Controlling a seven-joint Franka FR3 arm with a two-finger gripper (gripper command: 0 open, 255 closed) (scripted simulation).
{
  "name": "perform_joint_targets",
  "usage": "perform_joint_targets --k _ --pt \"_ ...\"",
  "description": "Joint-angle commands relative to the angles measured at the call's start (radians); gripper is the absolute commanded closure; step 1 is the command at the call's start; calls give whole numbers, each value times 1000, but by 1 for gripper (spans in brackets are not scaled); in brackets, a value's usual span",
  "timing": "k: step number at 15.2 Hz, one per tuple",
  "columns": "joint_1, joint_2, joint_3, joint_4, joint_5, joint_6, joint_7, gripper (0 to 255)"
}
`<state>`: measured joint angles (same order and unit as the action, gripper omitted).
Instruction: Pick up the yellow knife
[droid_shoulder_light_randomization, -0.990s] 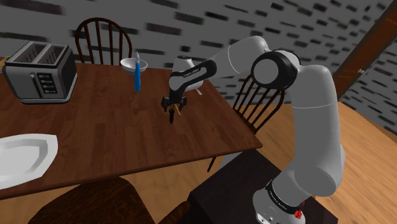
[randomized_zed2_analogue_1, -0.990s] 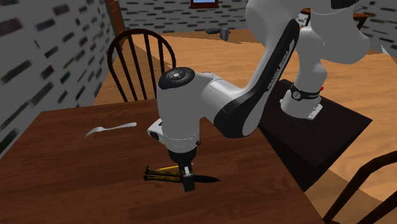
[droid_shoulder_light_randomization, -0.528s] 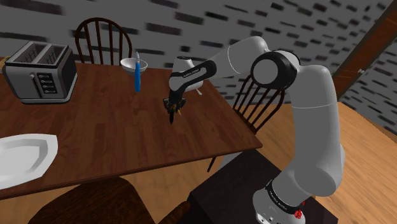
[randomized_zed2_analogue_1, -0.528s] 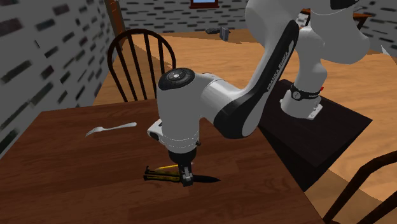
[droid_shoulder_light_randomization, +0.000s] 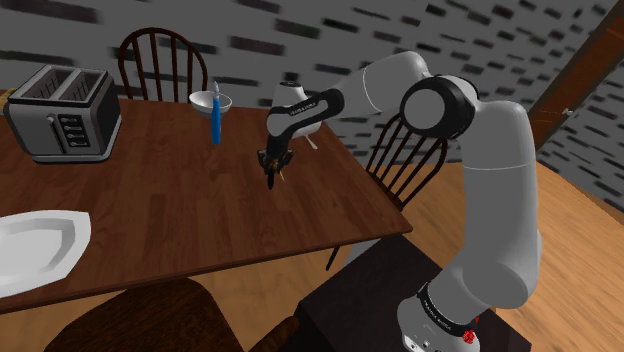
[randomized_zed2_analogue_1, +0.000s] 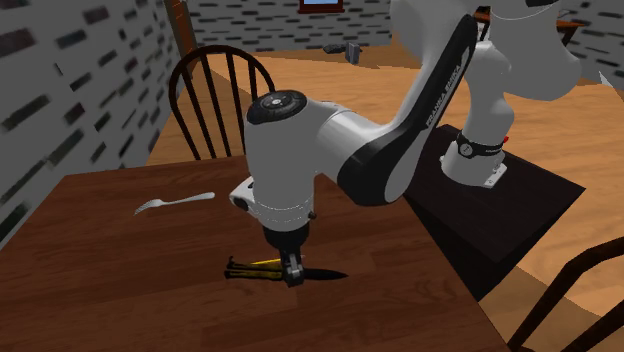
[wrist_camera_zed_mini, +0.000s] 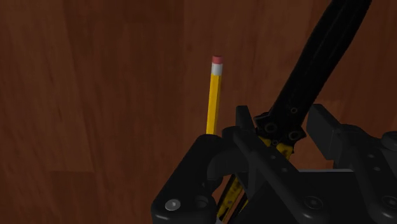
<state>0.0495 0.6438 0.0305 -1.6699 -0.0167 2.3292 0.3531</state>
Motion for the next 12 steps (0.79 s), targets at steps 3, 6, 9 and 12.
perform_joint_targets --k 3,6,9,12 --pt "0 -30 1 9 1 -39 0 255" --pt "-1 -54 1 13 2 -68 0 255" --pt "-1 -77 2 20 2 -97 -1 255" --pt "-1 -85 2 23 3 -108 -1 255"
